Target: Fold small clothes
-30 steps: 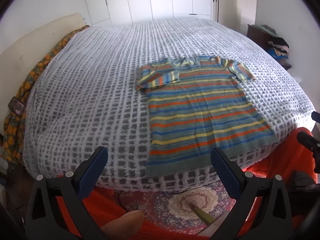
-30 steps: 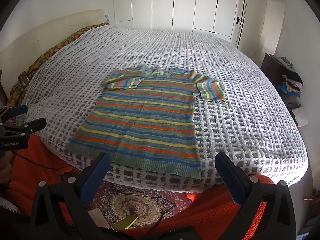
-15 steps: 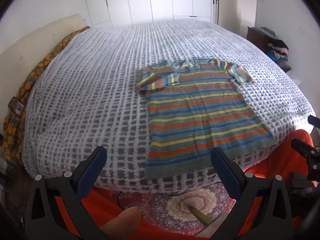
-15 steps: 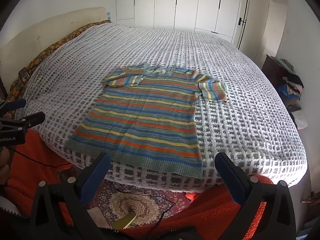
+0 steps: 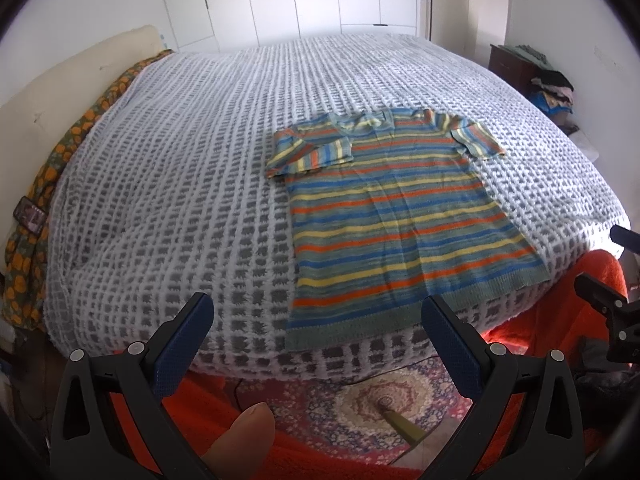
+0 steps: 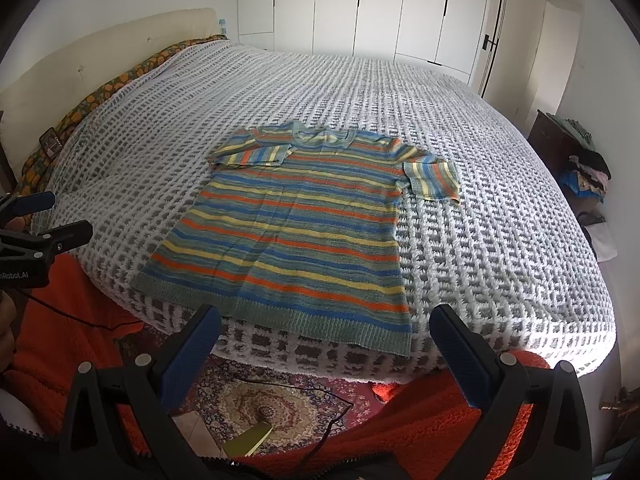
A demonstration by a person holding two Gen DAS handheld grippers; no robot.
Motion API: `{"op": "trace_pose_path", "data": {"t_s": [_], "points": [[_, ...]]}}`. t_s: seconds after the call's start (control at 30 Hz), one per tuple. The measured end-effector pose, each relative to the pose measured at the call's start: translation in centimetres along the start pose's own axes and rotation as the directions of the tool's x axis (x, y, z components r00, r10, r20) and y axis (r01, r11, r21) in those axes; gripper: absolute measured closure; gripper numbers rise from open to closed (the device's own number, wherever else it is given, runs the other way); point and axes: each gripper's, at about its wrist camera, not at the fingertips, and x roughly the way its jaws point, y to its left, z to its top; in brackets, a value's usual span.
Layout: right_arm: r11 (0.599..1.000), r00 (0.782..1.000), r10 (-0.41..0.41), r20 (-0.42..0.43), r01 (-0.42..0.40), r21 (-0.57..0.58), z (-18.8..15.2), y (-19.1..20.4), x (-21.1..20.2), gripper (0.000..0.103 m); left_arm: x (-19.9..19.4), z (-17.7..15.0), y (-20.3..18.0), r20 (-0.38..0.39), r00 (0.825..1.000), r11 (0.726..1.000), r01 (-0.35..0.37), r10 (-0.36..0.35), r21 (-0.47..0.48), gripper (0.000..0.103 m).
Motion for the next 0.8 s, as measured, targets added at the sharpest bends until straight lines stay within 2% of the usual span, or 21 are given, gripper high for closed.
{"op": "trace_pose_path", "data": {"t_s": [0.8], "points": [[1.0,1.0,0.002,-0.009,-0.002,-0.01,-0.54,0.5,0.48,0.0,0.09,-0.3,0.4,-0.012,1.0,1.0,-0.006,0.006,-0.01,0.0]]}}
